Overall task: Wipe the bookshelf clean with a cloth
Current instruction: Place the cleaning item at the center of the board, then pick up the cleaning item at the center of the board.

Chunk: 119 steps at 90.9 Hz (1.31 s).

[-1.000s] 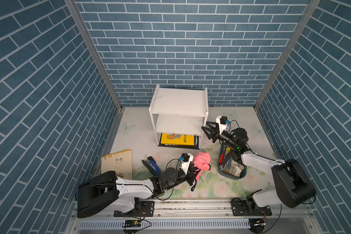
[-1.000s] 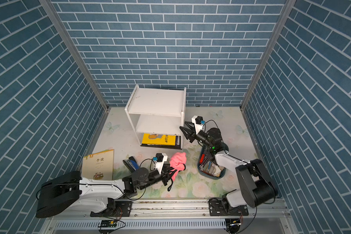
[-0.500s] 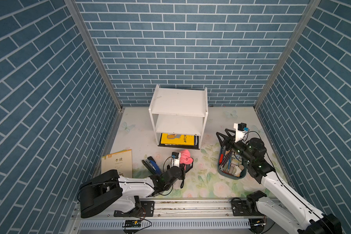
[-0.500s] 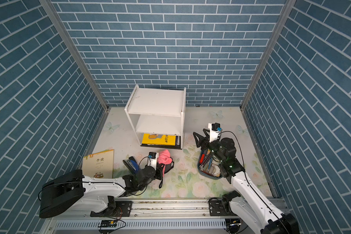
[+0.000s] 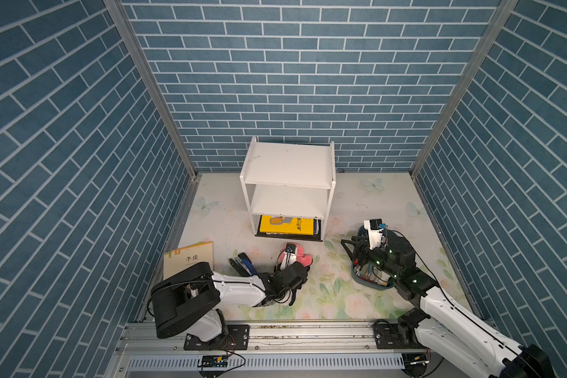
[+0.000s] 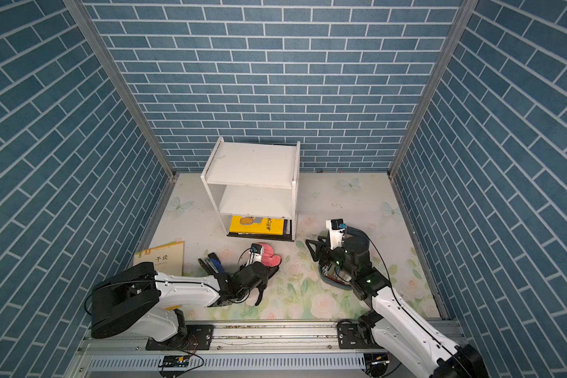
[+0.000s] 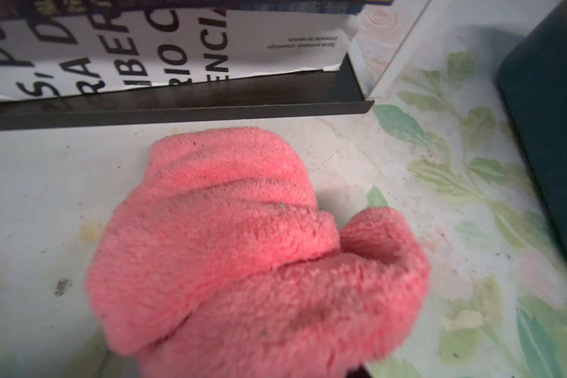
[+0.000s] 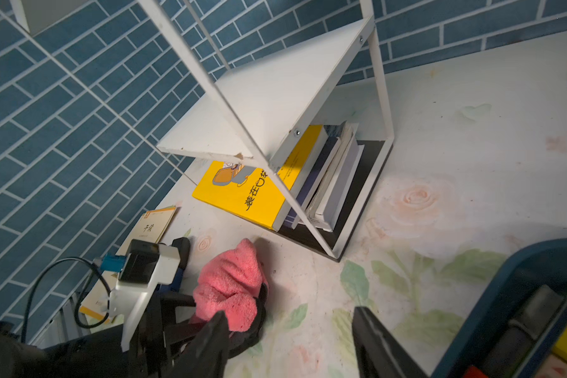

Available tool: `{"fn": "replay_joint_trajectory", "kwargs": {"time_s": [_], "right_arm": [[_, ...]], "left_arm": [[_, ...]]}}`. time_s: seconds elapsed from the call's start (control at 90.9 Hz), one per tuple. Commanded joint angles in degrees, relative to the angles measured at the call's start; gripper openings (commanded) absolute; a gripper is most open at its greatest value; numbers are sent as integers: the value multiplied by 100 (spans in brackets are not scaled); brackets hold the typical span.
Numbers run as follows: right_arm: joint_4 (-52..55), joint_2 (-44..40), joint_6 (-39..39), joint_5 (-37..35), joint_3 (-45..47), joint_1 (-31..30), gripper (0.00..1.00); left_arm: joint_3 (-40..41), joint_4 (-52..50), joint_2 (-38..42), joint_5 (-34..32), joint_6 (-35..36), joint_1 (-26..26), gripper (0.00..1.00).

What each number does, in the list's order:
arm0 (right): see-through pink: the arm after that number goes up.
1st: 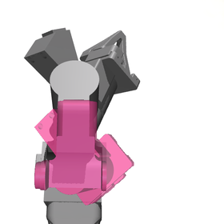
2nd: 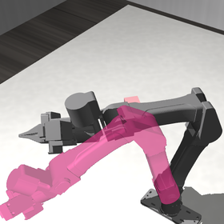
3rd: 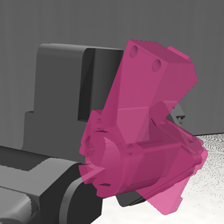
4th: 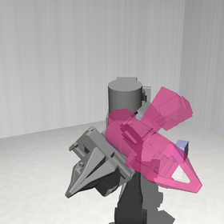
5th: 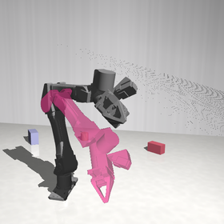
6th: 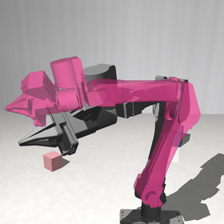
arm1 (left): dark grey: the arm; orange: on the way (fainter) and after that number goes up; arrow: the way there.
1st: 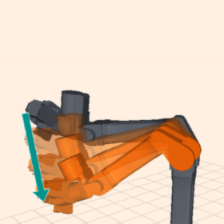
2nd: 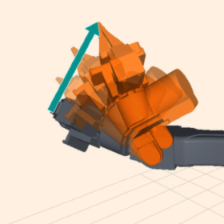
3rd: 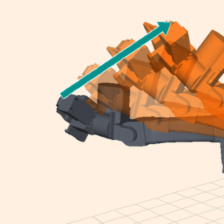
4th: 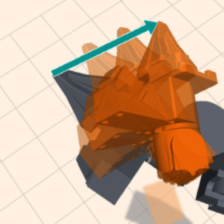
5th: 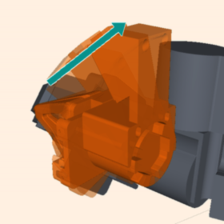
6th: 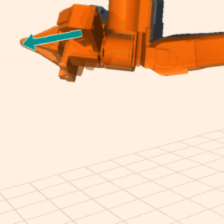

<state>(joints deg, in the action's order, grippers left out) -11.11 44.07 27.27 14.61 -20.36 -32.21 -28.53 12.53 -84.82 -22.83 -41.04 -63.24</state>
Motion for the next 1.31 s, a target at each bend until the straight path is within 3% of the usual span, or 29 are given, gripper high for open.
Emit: {"fn": "replay_joint_trajectory", "kwargs": {"time_s": [0.0, 0.143, 0.297, 0.418, 0.495, 0.583, 0.649, 0.748, 0.99, 1.298], "right_arm": [[142, -346, 229, -749, 101, -487, 60], [206, -246, 502, -1879, 111, -1722, 59], [498, 845, 725, -3460, -565, -3094, 56], [318, 2051, 1227, -3031, -1122, -3400, 54], [316, 2926, 1477, -2830, -1565, -3653, 54], [760, 3854, 1682, -3110, -2246, -3940, 56], [1011, 4415, 1742, -3283, -2647, -4054, 58], [1162, 5035, 1709, -3253, -3161, -4082, 61], [2237, 6283, 1317, -3761, -4173, -4083, 69], [2871, 7079, 1169, -3928, -4255, -4030, 81]], "left_arm": [[-56, -465, 372, 56, 181, -242, 63], [-49, -909, 1268, 273, 370, -350, 78], [283, -1376, 2529, 475, 346, -364, 88], [610, -1764, 3679, 319, 13, -242, 85], [823, -1959, 4192, 504, -254, 197, 79], [1150, -1721, 4470, 1267, -487, 1081, 75], [1468, -1425, 4704, 1591, -620, 1442, 72], [1582, -1334, 4965, 1526, -683, 1692, 70], [1577, -1518, 5096, 1281, -576, 1710, 72], [1864, -1383, 5272, 1389, -581, 1706, 72]]}}
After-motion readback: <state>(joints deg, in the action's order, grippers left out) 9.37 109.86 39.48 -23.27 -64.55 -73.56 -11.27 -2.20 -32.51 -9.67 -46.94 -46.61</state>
